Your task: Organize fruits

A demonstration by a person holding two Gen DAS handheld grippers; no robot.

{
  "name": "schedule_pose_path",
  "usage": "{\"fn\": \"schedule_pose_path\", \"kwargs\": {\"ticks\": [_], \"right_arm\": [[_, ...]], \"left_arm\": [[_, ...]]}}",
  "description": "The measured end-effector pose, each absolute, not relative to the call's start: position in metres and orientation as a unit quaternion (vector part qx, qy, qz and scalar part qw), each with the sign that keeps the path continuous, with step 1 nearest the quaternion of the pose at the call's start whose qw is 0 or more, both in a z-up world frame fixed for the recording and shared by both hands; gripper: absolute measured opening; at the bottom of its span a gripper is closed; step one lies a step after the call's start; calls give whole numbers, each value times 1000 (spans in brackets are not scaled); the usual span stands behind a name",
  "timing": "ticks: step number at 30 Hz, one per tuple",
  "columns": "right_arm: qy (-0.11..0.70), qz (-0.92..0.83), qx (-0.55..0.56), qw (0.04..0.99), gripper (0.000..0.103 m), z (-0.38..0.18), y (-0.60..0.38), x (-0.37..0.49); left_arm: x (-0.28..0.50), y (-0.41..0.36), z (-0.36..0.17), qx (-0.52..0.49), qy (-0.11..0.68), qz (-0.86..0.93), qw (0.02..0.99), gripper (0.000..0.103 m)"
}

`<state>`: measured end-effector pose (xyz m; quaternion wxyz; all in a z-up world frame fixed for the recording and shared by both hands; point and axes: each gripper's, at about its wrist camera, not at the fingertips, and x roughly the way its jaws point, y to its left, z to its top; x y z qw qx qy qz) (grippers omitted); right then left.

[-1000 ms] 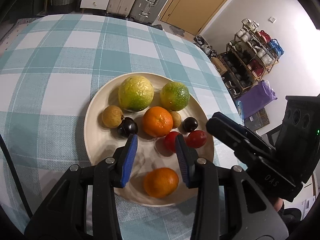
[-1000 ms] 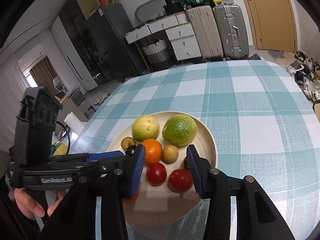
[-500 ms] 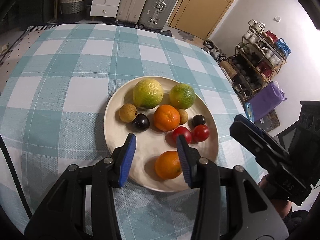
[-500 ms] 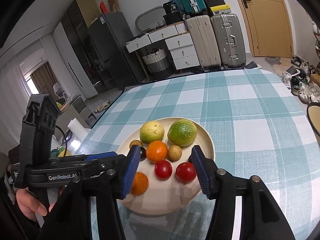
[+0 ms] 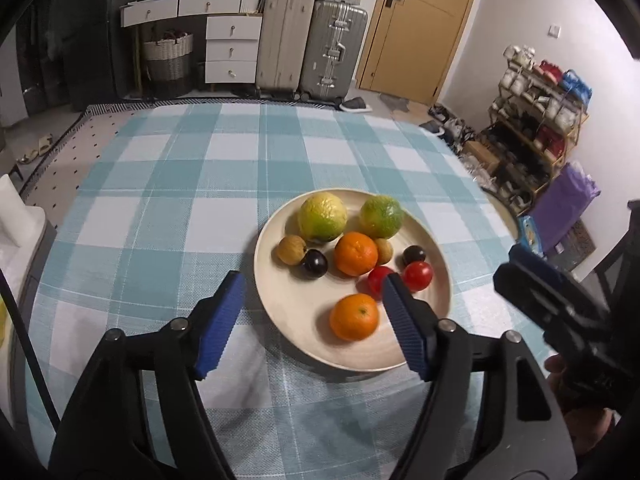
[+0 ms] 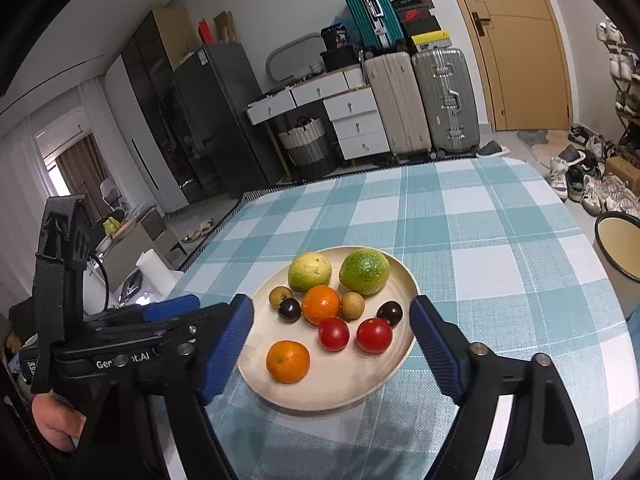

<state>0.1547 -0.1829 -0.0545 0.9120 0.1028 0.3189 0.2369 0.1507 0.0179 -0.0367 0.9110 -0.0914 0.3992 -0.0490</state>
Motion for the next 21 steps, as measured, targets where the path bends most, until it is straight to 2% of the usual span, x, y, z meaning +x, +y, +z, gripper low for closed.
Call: {"fn": "schedule_pose_path", "kwargs": {"ticks": [3,8,12,15,21], "right_arm": [[307,237,98,916,88,-51,-181,146],[280,233,101,926,94,-45,-184,133],[248,222,101,938,96,-40,-187,123],[228,200,96,948,98,-36,-188,115],[198,179,89,960,100,-33,-192,105]], "left_arm": [[141,23,-29,-95,373,-40,922,82],[125,16,-14,-59,324,-24,944,87],[108,15,-3,-52,279,-17,959,102],[97,15,4,-43,250,-8,967,102],[87,20,4,-48,248,1,968,102]]}}
